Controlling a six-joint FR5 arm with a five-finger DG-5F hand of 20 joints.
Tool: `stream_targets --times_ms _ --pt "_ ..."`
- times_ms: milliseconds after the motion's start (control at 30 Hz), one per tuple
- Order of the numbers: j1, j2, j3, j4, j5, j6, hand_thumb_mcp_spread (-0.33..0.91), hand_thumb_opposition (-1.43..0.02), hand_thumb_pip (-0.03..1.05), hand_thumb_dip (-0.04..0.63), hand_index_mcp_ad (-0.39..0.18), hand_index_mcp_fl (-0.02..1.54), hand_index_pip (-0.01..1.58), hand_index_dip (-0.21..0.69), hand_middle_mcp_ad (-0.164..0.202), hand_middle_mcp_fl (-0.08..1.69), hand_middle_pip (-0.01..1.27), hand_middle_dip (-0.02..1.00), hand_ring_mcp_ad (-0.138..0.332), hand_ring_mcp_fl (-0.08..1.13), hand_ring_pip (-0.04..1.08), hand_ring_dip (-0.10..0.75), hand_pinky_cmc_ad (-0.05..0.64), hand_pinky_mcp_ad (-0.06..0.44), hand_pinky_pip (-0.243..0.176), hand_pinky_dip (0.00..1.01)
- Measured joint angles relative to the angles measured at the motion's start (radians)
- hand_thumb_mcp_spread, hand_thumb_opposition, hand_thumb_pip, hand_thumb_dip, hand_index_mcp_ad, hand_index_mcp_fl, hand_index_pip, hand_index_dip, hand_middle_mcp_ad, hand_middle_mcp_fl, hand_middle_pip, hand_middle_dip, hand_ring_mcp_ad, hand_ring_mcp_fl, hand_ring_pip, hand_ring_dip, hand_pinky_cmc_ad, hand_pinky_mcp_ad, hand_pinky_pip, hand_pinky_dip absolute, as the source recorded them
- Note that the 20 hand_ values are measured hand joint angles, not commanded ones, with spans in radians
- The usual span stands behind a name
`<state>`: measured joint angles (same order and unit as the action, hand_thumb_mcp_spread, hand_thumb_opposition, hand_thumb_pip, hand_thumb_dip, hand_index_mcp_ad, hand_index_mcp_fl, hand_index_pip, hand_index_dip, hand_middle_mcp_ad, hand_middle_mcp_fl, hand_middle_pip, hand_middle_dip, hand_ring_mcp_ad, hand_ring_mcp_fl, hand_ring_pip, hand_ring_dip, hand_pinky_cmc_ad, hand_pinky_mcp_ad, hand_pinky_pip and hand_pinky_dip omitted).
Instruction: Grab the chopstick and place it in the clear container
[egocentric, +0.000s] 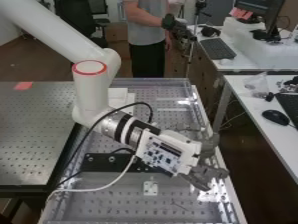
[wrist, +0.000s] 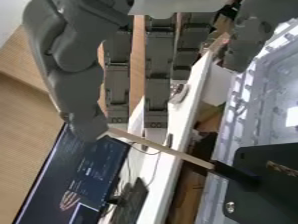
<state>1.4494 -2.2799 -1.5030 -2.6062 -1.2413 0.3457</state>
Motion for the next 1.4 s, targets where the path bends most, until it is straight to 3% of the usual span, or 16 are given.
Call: stream_targets --times_ms 533,1100,1167,1267,1400 --pt "0.002 0.000 -0.005 -0.005 0.004 -0.001 0.54 -0.77 0.56 0.248 -0.211 0.62 0.64 0.290 0.003 0.90 0.15 0.75 0.002 0.18 0.10 0.431 0.412 0.312 -0.112 0.18" --pt "0.006 -0.003 -0.005 0.003 0.030 0.001 0.58 -0.77 0.51 0.248 -0.237 0.80 0.63 0.283 0.003 1.01 0.15 0.75 0.000 0.24 0.10 0.431 0.414 0.312 -0.113 0.18" --pt "0.006 -0.004 -0.004 0.003 0.036 0.000 0.58 -0.77 0.51 0.248 -0.237 0.81 0.64 0.281 0.002 1.01 0.15 0.75 0.000 0.26 0.10 0.431 0.414 0.312 -0.098 0.18" --pt "0.005 -0.006 -0.003 0.003 0.037 -0.002 0.61 -0.84 0.50 0.244 -0.239 0.88 0.69 0.269 0.000 1.05 0.15 0.74 -0.002 0.28 0.10 0.431 0.415 0.312 -0.096 0.18" --pt "0.005 -0.008 -0.003 0.006 0.042 -0.002 0.70 -0.97 0.47 0.244 -0.288 0.93 0.77 0.283 0.002 1.09 0.15 0.74 -0.002 0.31 0.11 0.457 0.415 0.311 -0.084 0.18"
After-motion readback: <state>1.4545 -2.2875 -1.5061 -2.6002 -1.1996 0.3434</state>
